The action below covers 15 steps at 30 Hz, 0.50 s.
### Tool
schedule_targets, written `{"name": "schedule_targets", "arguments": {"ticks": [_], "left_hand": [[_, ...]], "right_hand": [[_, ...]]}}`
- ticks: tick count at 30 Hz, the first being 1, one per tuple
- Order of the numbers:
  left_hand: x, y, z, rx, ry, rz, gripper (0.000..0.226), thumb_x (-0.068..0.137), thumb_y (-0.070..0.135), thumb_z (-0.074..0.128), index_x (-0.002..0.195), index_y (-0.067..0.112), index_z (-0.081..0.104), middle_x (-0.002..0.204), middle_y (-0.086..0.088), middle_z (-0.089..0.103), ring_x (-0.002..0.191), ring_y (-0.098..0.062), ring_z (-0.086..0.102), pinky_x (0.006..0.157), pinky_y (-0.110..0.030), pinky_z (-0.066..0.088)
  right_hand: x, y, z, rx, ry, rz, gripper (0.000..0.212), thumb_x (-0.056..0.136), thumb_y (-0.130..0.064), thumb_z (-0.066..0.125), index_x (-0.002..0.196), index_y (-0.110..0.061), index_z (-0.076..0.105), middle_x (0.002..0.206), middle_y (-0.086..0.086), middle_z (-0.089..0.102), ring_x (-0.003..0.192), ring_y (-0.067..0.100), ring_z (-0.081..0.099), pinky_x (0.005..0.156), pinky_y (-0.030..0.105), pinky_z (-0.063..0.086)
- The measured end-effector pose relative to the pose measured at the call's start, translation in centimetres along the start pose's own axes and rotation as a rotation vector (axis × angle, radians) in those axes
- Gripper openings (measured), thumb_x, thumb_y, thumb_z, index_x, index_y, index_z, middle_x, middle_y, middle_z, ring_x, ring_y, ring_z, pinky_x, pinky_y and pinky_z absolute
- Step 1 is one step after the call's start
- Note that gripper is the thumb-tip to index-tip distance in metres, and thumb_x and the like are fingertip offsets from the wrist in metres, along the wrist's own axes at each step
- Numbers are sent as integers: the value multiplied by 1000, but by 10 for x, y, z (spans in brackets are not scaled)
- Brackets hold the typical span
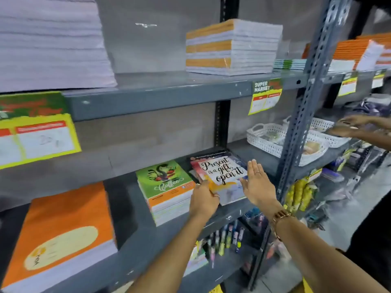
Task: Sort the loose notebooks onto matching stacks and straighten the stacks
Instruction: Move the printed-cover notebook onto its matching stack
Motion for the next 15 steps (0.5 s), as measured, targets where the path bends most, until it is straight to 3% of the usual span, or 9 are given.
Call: {"name": "schedule_targets", "arguments": {"ticks": [4, 7, 10, 12, 15], "left_hand": [[22, -17, 38, -181, -115, -322, 16, 85, 13, 58, 97, 2, 55, 93, -15, 59, 82, -26, 51, 69, -33, 42], [29, -29, 64, -444, -177, -528, 30, 85, 13, 59, 110, 0, 50, 101, -15, 57, 90, -29, 54, 75, -32, 46], [35, -38, 73, -544, -171, -629, 20, 86, 2, 55, 103, 1, 45, 84, -13, 52, 81, -30, 54, 67, -35, 51], [37, -41, 76, -635, -171, -677, 15, 87, -8, 51, 97, 2, 45, 90, -14, 53, 78, -31, 55, 60, -34, 54], [37, -39, 71, -674, -136, -679, 15, 86, -11, 48, 95, 2, 49, 105, -18, 57, 74, -27, 59, 38, -24, 52]], "right_hand": [[24, 32, 25, 52, -114, 129, 64, 101, -36, 27, 150, -1, 6, 160, 13, 9, 147, 27, 10, 120, 37, 19], [35, 49, 36, 52, -136, 240, 60, 99, -39, 31, 143, 1, 24, 149, 19, 33, 136, 33, 34, 107, 44, 37], [42, 64, 46, 77, -207, 362, 54, 97, -40, 35, 131, 1, 42, 135, 19, 50, 124, 35, 49, 99, 42, 43], [44, 69, 52, 113, -229, 422, 55, 93, -42, 39, 127, 0, 49, 131, 19, 53, 121, 35, 50, 98, 41, 45], [46, 75, 54, 129, -226, 494, 58, 91, -43, 43, 131, -1, 48, 137, 19, 45, 127, 35, 41, 103, 43, 41]]}}
Point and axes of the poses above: each hand's wrist, its own x-axis towards the middle knuckle, its own z-axis out of the palm, y = z × x, the point moved 8 cm from there along x, towards the middle knuckle
